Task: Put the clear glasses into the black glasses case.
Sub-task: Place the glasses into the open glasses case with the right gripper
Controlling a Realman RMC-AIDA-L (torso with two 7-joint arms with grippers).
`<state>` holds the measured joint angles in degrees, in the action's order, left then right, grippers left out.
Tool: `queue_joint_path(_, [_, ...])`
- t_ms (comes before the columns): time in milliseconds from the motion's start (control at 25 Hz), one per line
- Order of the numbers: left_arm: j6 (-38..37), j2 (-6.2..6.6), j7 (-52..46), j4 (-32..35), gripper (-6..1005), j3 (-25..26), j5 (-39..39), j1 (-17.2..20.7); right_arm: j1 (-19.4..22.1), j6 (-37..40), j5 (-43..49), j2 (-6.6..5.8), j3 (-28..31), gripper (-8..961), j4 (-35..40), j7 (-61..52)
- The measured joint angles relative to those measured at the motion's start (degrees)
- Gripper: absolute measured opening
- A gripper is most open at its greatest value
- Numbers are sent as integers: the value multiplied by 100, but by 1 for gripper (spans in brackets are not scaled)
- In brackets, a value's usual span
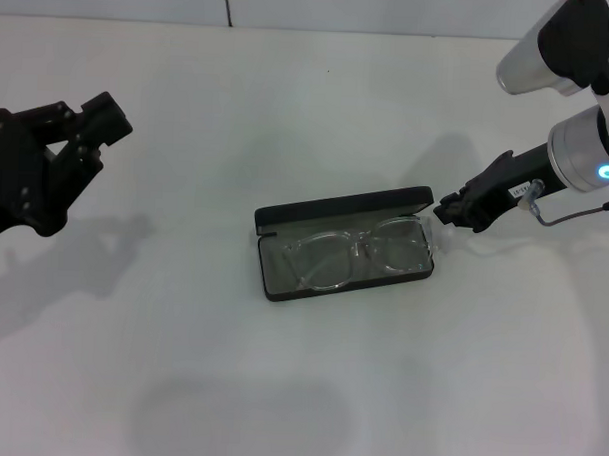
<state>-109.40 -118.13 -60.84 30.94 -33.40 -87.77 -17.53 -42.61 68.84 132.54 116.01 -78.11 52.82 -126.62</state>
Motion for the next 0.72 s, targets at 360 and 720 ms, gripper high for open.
queue_joint_path(360, [-3, -18, 21, -9, 97, 0, -61, -27, -58, -232, -128, 6, -113, 116, -313, 117])
queue_joint_path(720, [-3, -38, 37, -9, 97, 0, -103, -4, -64, -232, -375, 7, -220, 119, -338, 208])
